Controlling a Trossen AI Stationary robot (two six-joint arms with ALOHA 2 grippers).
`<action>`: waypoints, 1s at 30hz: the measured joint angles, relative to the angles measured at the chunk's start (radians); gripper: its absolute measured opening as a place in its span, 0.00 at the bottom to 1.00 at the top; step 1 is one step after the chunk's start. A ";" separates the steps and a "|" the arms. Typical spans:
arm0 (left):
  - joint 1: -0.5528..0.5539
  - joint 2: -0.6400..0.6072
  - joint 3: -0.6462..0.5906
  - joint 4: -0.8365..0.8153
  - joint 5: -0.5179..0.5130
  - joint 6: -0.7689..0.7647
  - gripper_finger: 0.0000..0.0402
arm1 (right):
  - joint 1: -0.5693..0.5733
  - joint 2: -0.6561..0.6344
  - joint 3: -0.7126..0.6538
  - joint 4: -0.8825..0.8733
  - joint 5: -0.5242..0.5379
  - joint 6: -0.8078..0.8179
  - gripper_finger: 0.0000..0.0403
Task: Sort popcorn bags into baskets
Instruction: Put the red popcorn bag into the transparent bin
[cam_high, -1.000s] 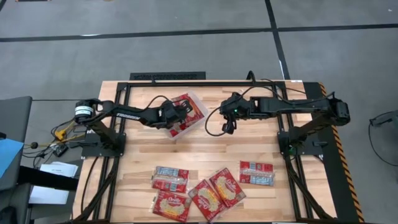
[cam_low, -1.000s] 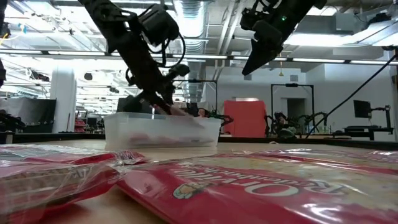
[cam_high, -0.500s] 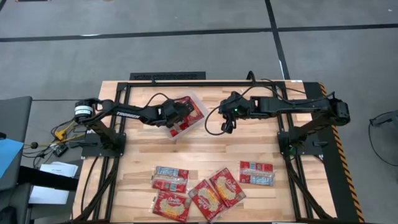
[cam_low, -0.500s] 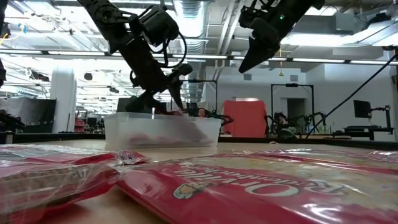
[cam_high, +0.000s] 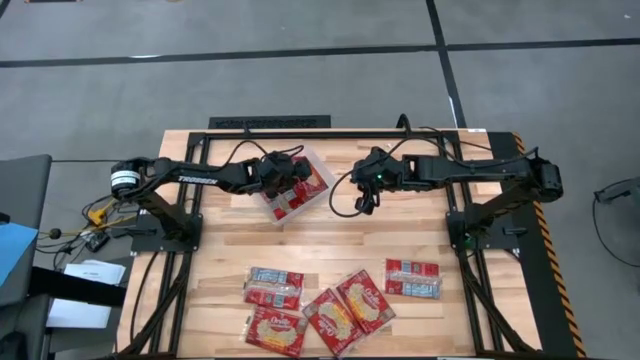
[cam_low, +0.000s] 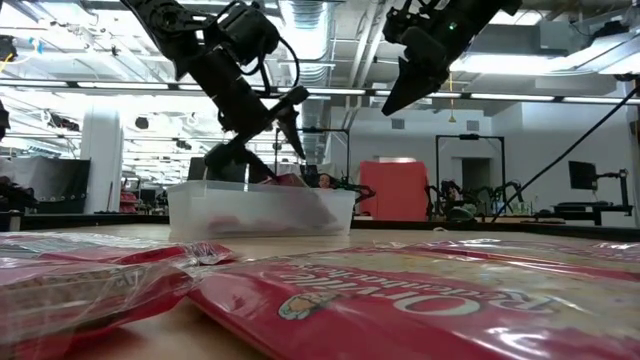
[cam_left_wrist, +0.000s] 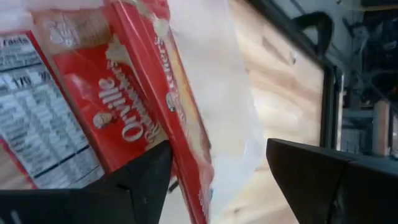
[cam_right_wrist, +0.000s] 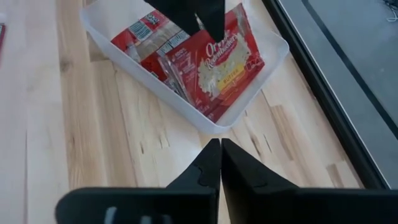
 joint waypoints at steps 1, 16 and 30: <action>0.001 0.000 0.000 -0.017 0.026 -0.002 0.62 | 0.001 0.000 0.000 0.000 0.000 0.000 0.07; -0.004 -0.044 0.001 -0.166 0.083 0.003 0.52 | 0.005 0.000 0.000 0.023 -0.002 0.008 0.09; -0.001 -0.009 0.001 -0.287 0.054 0.076 0.03 | 0.005 0.000 0.000 0.023 -0.001 0.008 0.06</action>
